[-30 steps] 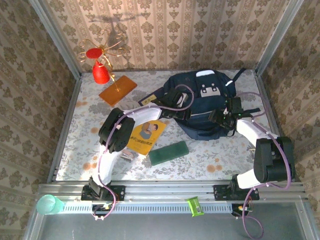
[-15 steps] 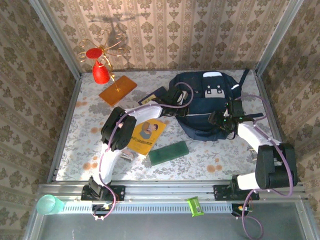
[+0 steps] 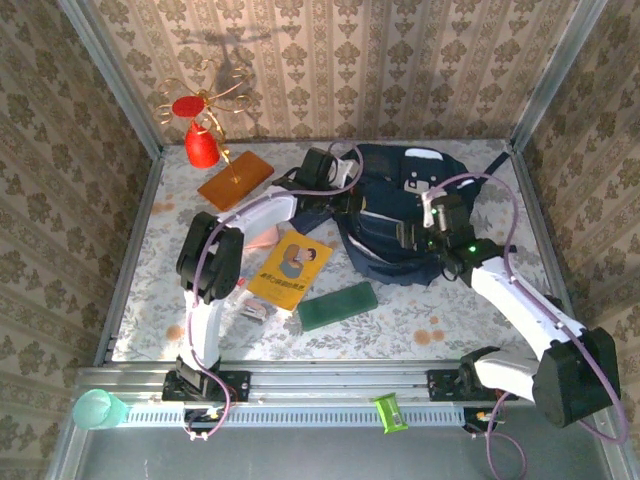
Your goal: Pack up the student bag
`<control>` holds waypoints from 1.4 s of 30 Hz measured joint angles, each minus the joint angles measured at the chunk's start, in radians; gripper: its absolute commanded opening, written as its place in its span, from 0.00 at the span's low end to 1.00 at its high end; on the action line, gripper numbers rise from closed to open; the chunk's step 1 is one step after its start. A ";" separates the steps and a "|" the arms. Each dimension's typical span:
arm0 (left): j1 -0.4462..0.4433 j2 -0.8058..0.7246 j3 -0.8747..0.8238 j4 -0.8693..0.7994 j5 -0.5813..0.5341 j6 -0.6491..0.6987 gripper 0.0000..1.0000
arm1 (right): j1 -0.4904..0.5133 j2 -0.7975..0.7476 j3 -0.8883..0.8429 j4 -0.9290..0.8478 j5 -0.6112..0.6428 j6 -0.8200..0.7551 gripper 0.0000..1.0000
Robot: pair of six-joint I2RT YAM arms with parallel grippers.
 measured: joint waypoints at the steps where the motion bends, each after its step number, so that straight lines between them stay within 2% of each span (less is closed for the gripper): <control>1: 0.007 -0.001 0.000 -0.006 0.015 0.006 0.00 | 0.023 0.017 0.000 0.023 0.018 -0.043 0.79; 9: 0.034 -0.001 0.012 -0.043 0.091 0.029 0.00 | 0.105 0.159 0.000 0.135 0.034 -0.332 0.81; 14: 0.045 -0.001 0.031 -0.051 0.112 0.043 0.00 | 0.112 0.231 0.000 0.194 0.019 -0.424 0.75; 17: 0.048 -0.001 0.031 -0.056 0.117 0.047 0.00 | 0.114 0.281 0.000 0.219 0.023 -0.466 0.65; 22: 0.051 0.003 0.040 -0.064 0.118 0.054 0.00 | 0.124 0.336 0.017 0.240 0.022 -0.518 0.29; 24: 0.056 0.005 0.048 -0.066 0.114 0.058 0.00 | 0.126 0.336 0.028 0.239 0.024 -0.518 0.19; 26: 0.063 0.005 0.055 -0.069 0.111 0.063 0.00 | 0.127 0.335 0.044 0.237 0.026 -0.514 0.14; 27: 0.067 0.005 0.058 -0.070 0.110 0.064 0.02 | 0.128 0.332 0.054 0.231 0.027 -0.510 0.12; 31: 0.078 0.005 0.060 -0.070 0.104 0.069 0.32 | 0.127 0.304 0.105 0.153 0.036 -0.478 0.03; 33: 0.083 -0.002 0.058 -0.069 0.092 0.069 0.40 | 0.123 0.290 0.145 0.097 0.049 -0.457 0.01; 37: 0.100 -0.109 -0.056 0.006 0.050 0.043 0.52 | 0.111 0.279 0.237 -0.015 0.049 -0.404 0.01; 42: 0.135 -0.309 -0.210 0.074 -0.023 0.022 0.58 | 0.066 0.277 0.346 -0.118 0.006 -0.307 0.01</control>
